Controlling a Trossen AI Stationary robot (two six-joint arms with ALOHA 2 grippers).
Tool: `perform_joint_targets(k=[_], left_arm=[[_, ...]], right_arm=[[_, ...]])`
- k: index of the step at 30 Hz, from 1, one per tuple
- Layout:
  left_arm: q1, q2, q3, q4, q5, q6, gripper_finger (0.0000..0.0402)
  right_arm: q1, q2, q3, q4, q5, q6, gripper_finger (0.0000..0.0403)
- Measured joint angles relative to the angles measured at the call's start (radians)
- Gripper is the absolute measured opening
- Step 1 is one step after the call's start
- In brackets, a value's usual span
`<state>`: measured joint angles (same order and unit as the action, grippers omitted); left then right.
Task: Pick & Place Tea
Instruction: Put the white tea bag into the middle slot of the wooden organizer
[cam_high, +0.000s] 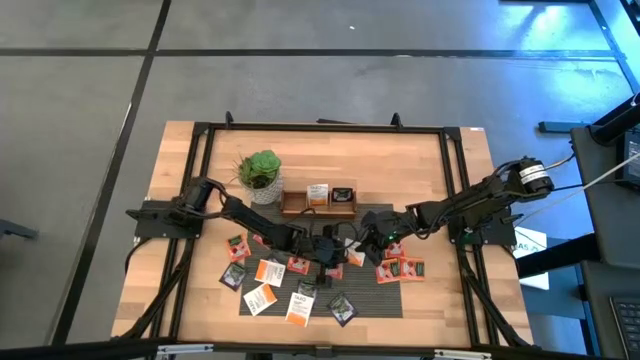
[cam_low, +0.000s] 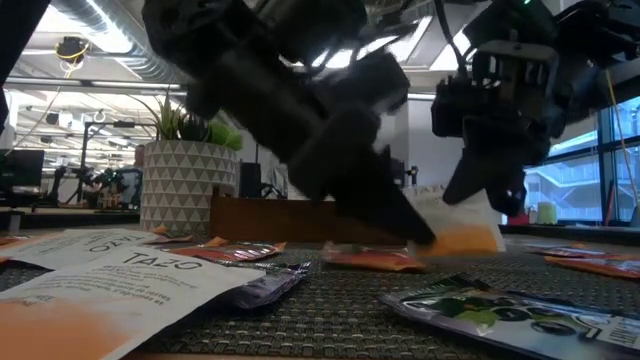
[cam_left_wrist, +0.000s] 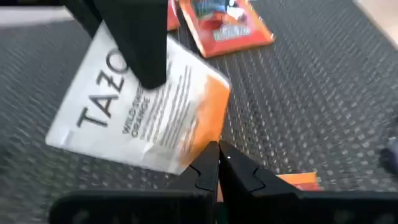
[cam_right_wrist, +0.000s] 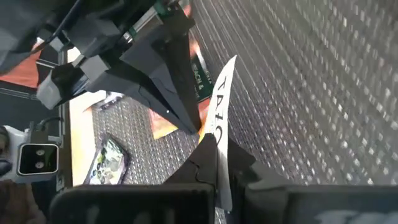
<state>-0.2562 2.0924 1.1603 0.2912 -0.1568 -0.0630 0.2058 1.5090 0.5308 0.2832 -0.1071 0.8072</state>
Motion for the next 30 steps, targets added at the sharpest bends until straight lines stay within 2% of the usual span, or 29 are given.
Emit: perform_joint_targets(k=[4,7,11,14,17,22,27,30], left_arm=[[-0.003,-0.127,-0.003,-0.127,0.0,0.018,0.0006],[-0.005,-0.25,-0.077,-0.153,0.032,0.033,0.0006],[-0.005,-0.441,-0.258,0.011,0.122,0.007,0.0006],[-0.01,-0.565,-0.398,0.148,0.141,-0.011,0.0006],[-0.022,-0.684,-0.492,0.234,0.14,-0.01,0.0006],[-0.042,-0.823,-0.547,0.244,0.123,-0.01,0.0006],[-0.046,-0.91,-0.55,0.229,0.124,-0.01,0.0006],[-0.046,-0.941,-0.55,0.233,0.123,0.019,0.0006]], right_arm=[[-0.001,-0.081,0.0,-0.019,0.018,-0.028,0.0006],[-0.001,-0.152,0.007,-0.051,0.065,-0.099,0.0004],[-0.007,-0.22,0.061,-0.079,0.165,-0.225,0.0005],[-0.032,-0.225,0.154,-0.177,0.224,-0.369,0.0005],[-0.074,-0.193,0.276,-0.308,0.264,-0.5,0.0005],[-0.163,-0.11,0.435,-0.45,0.262,-0.657,0.0005],[-0.232,-0.021,0.502,-0.464,0.234,-0.784,0.0005],[-0.279,0.033,0.516,-0.45,0.176,-0.833,0.0005]])
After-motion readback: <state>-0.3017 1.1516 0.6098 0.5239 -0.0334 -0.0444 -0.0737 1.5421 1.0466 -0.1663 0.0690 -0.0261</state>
